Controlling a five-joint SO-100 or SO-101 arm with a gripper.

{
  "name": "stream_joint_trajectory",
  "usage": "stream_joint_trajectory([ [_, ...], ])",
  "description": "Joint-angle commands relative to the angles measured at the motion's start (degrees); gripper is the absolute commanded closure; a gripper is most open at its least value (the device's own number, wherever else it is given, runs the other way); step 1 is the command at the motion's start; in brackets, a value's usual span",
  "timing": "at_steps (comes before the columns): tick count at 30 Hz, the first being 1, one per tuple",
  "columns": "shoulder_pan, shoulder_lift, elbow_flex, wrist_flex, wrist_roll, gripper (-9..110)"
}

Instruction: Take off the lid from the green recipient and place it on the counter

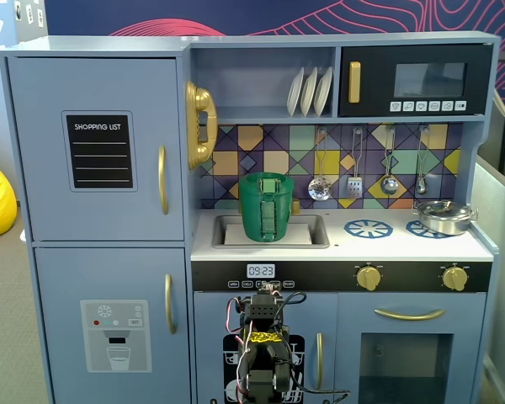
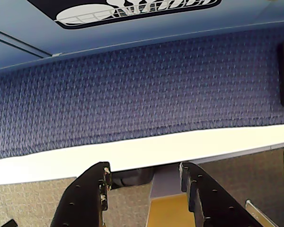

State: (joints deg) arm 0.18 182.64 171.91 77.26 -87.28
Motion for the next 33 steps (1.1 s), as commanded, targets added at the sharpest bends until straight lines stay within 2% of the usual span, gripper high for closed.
stream_joint_trajectory([
  [1,1.0,-0.5,-0.3,10.5,1.0,93],
  [16,2.7,-0.5,-0.2,10.5,0.7,92],
  [18,3.3,-0.5,-0.2,10.5,0.4,82],
  [22,3.6,-0.6,-1.8,1.2,-0.4,78],
  [26,5.1,-4.0,-12.0,-7.6,-3.3,78],
  [28,5.4,-7.4,-18.5,-11.5,-4.7,73],
  [33,5.1,-13.1,-32.5,-18.9,-1.4,80],
])
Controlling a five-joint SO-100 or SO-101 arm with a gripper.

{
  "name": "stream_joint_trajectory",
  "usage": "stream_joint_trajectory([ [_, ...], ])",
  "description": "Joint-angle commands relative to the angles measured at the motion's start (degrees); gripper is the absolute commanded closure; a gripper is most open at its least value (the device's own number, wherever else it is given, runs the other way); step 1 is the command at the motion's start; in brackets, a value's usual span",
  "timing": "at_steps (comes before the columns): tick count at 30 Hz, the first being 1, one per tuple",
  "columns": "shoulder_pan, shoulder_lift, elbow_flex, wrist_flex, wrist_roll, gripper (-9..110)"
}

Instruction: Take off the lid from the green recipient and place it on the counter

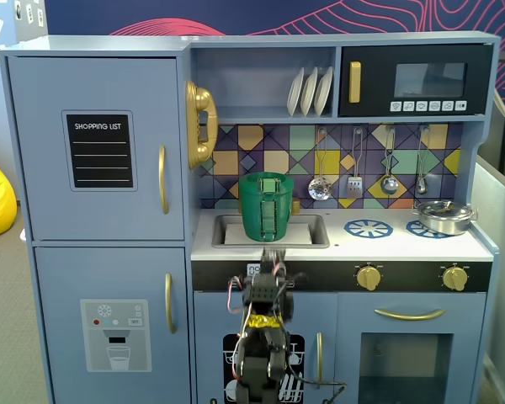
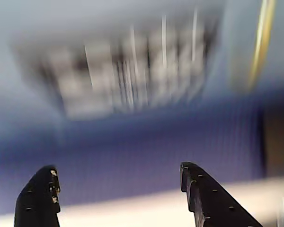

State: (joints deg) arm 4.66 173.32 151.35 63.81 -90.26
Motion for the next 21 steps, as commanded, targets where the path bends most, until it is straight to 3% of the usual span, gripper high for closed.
stream_joint_trajectory([
  [1,0.4,-4.3,-14.2,-6.9,3.2,78],
  [4,-0.3,-5.9,-19.9,-10.9,5.7,71],
  [10,0.5,-10.1,-25.0,-21.7,1.6,64],
  [21,1.1,-21.7,-35.8,-34.5,-1.1,61],
])
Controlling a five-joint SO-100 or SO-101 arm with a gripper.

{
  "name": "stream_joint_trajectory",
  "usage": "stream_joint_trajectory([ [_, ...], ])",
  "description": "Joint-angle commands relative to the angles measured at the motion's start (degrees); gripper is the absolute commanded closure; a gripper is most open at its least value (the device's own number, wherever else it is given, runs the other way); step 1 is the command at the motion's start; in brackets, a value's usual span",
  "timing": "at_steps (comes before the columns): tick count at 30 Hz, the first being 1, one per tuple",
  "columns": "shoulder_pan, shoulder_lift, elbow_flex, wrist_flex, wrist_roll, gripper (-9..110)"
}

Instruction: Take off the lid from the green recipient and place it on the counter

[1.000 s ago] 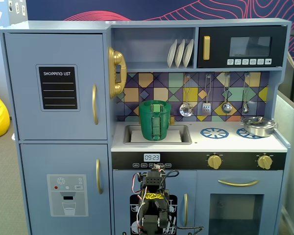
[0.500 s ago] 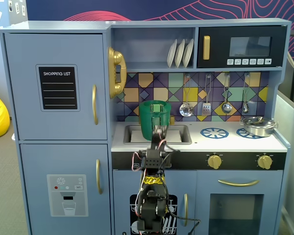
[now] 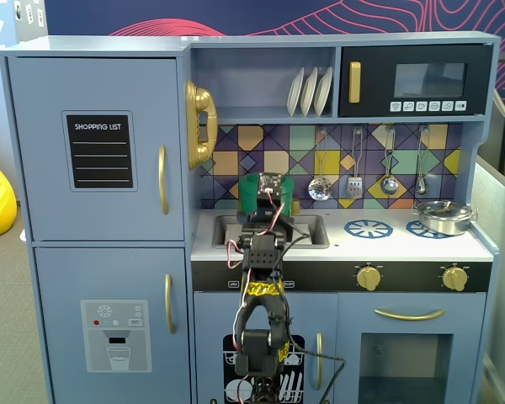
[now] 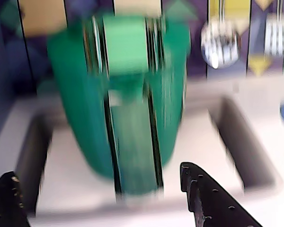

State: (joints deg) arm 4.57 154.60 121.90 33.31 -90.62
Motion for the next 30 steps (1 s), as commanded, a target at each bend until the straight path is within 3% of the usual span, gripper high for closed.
stream_joint_trajectory([
  [1,1.1,-3.9,-6.9,-4.9,-0.8,61],
  [30,0.6,-26.2,-24.0,-15.3,-5.1,58],
])
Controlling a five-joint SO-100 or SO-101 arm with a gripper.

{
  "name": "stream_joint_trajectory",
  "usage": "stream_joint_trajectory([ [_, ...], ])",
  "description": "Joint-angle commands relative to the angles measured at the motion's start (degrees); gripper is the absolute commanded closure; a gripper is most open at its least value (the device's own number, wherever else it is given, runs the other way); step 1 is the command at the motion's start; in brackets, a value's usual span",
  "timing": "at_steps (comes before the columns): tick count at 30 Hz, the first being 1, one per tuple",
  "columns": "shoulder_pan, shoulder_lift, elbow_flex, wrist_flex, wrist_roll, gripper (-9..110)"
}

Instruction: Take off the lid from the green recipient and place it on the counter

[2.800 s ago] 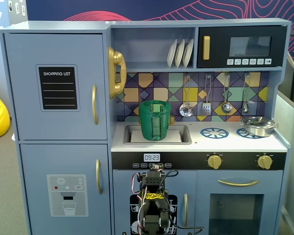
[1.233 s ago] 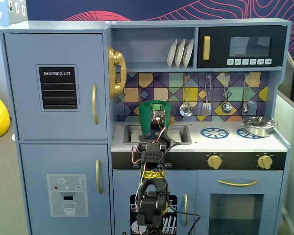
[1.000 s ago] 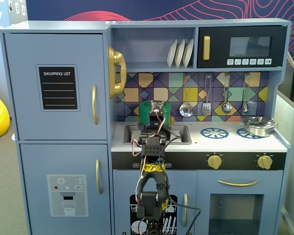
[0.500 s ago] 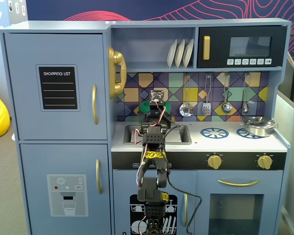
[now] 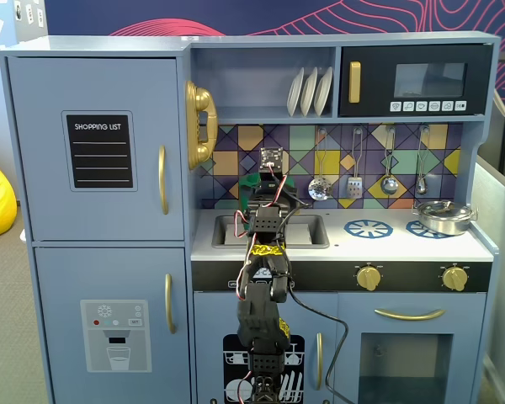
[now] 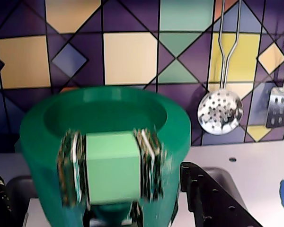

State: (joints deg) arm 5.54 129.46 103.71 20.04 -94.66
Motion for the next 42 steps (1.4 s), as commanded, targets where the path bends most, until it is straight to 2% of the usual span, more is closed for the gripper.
stream_joint_trajectory([
  [1,-0.5,-1.6,-6.2,-2.1,-1.2,58],
  [21,-2.3,-6.4,-10.6,0.0,-2.6,63],
  [28,-1.9,-6.8,-11.6,5.0,-1.4,78],
  [31,-2.3,-7.0,-11.7,5.4,-2.0,102],
  [42,-2.8,-6.1,-11.4,5.8,-1.5,102],
])
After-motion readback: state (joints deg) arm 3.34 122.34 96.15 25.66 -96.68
